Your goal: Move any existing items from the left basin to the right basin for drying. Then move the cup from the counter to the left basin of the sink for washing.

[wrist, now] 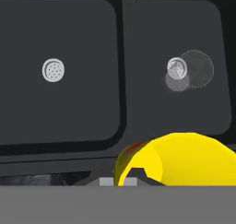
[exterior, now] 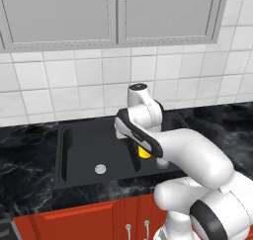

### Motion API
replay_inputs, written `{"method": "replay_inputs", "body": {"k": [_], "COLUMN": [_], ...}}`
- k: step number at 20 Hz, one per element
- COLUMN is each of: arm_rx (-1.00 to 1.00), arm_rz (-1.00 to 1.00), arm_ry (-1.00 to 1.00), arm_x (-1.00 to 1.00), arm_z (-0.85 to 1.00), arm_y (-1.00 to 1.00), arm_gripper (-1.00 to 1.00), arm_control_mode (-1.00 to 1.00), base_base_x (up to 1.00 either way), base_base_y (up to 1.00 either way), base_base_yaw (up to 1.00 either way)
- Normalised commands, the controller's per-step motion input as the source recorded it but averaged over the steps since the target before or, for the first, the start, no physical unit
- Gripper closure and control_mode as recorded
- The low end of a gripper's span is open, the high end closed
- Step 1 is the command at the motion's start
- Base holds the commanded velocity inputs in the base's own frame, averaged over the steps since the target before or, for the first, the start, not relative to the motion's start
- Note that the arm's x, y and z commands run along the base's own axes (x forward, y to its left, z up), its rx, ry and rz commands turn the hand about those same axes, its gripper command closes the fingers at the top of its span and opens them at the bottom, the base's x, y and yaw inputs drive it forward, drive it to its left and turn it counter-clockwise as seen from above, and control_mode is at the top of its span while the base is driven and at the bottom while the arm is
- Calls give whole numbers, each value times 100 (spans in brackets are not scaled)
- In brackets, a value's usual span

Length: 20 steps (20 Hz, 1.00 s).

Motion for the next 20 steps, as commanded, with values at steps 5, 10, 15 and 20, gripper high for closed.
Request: {"method": "replay_inputs", "body": {"k": [5, 10, 15, 20], "arm_rx": [0, 0, 0, -3], "arm_rz": [2, 0, 0, 0], "arm_ry": [3, 2, 3, 0], "arm_x": [29, 40, 40, 35], "arm_z": [-2, -9, -27, -45], "arm_y": [53, 41, 43, 35], "arm_gripper": [100, 100, 100, 100], "arm_control_mode": [-100, -100, -100, -100], "base_base_x": [0, 0, 0, 0], "base_base_y": [0, 0, 0, 0], "base_base_yaw": [0, 0, 0, 0]}}
